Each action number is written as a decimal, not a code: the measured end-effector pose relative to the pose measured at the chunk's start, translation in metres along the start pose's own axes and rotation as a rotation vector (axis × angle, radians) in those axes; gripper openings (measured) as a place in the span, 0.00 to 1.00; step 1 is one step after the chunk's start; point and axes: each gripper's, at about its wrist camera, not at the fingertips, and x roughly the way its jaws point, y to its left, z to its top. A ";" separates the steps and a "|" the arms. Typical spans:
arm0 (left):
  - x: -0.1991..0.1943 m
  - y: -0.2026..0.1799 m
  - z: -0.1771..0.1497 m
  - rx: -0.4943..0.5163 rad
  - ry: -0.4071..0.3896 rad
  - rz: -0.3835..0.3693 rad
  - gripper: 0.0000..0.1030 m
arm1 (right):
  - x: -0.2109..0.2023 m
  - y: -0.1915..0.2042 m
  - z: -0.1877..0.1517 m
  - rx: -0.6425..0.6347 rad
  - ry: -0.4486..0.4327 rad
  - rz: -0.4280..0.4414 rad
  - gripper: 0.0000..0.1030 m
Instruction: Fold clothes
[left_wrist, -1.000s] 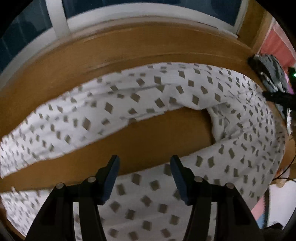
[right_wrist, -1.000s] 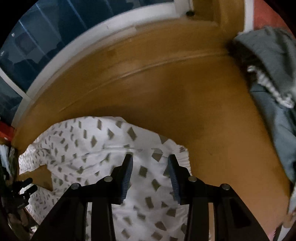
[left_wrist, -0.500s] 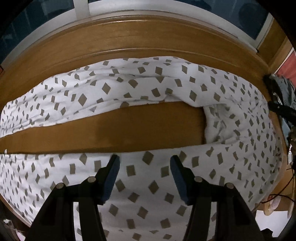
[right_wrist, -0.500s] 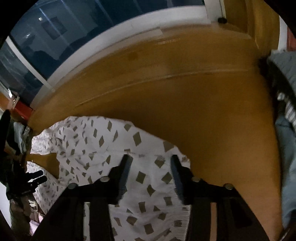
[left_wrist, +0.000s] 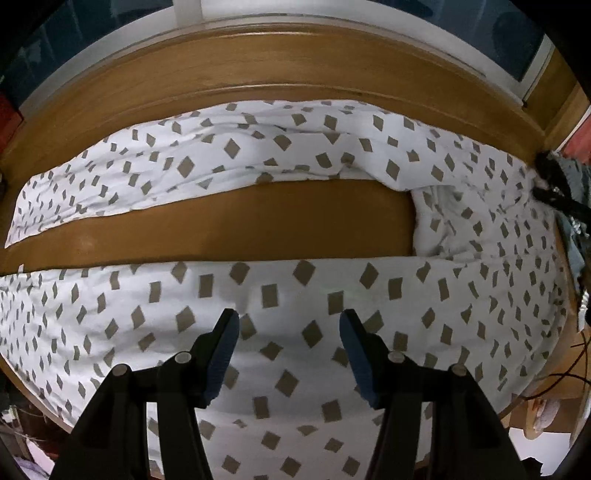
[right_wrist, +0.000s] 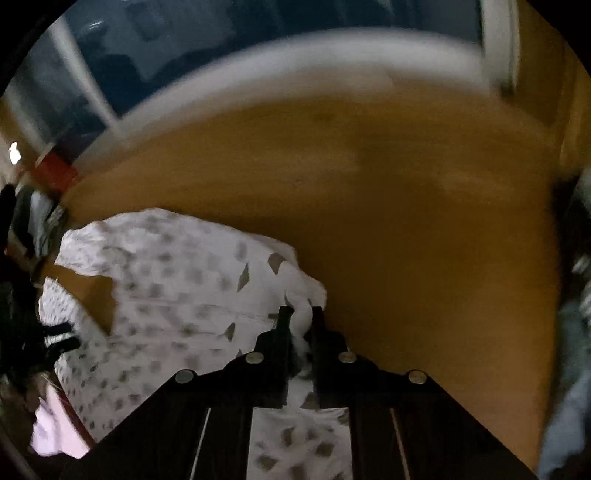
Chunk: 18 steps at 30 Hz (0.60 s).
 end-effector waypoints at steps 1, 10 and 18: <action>-0.007 0.005 -0.005 0.004 -0.008 -0.008 0.52 | -0.017 0.018 -0.001 -0.043 -0.036 0.003 0.10; -0.040 0.042 -0.020 0.050 -0.074 -0.078 0.52 | -0.050 0.185 -0.098 -0.394 -0.028 -0.053 0.10; -0.034 0.037 -0.018 0.119 -0.055 -0.121 0.52 | -0.018 0.206 -0.167 -0.227 0.103 -0.025 0.14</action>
